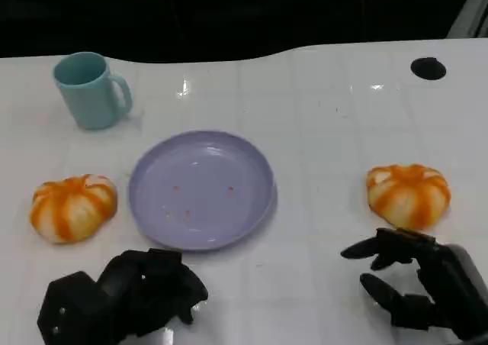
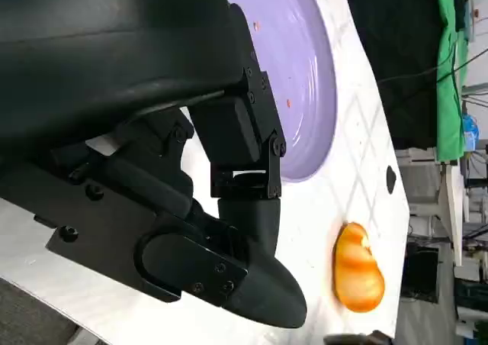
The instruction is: Grasp the bread from the table and place it into the plate.
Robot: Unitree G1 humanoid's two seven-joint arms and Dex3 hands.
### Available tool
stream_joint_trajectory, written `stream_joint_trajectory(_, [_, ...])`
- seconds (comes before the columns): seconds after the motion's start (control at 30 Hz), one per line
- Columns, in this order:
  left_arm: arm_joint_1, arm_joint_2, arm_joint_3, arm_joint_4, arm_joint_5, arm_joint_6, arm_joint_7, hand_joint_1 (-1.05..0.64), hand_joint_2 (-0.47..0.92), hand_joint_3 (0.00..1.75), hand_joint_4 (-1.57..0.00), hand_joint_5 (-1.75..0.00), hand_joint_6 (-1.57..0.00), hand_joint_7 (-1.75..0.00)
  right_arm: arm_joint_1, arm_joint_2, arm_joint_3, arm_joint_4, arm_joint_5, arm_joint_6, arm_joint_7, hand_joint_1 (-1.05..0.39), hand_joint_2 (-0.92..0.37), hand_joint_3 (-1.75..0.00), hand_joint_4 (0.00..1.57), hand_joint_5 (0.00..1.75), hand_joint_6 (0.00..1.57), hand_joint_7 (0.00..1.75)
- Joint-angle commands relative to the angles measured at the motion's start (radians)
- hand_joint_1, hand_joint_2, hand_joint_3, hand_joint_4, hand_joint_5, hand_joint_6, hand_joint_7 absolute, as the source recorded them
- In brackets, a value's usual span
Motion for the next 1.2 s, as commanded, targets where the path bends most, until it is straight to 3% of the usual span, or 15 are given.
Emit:
stream_joint_trajectory(0.03, [0.013,0.013,0.006,0.004,0.006,0.004,0.01,-1.05,0.87,0.0,-0.88,-1.52,-1.28,-0.8,-0.029,-0.061,-0.029,-0.031,-0.024,0.057,-0.006,-0.47,-0.91,-0.18,0.35,0.35,0.49,0.03])
stream_joint_trajectory(0.3, [0.017,0.007,0.002,0.005,0.008,0.001,0.012,-1.04,0.86,0.0,-0.88,-1.52,-1.28,-0.79,-0.038,-0.109,-0.042,-0.098,-0.096,0.163,-0.042,-0.56,-0.92,-0.16,0.18,0.23,0.31,0.0])
stream_joint_trajectory(0.6, [0.02,0.011,0.006,0.005,0.001,0.001,0.008,-1.05,0.86,0.0,-0.89,-1.51,-1.29,-0.78,-0.066,-0.139,-0.02,-0.243,-0.181,0.441,0.091,-0.65,-0.92,-0.19,0.01,0.12,0.13,0.0])
stream_joint_trajectory(0.83, [0.025,0.01,0.004,0.001,0.007,-0.004,0.013,-1.05,0.86,0.0,-0.88,-1.51,-1.29,-0.78,-0.155,-0.146,0.028,-0.21,-0.221,0.573,0.179,-0.67,-0.92,-0.15,0.0,0.08,0.13,0.01])
stream_joint_trajectory(1.2, [0.025,0.004,0.003,-0.004,0.008,0.003,0.019,-1.05,0.86,0.0,-0.88,-1.52,-1.29,-0.78,-0.274,-0.138,0.108,-0.097,-0.234,0.676,0.246,-0.59,-0.92,-0.06,0.03,0.1,0.17,0.02])
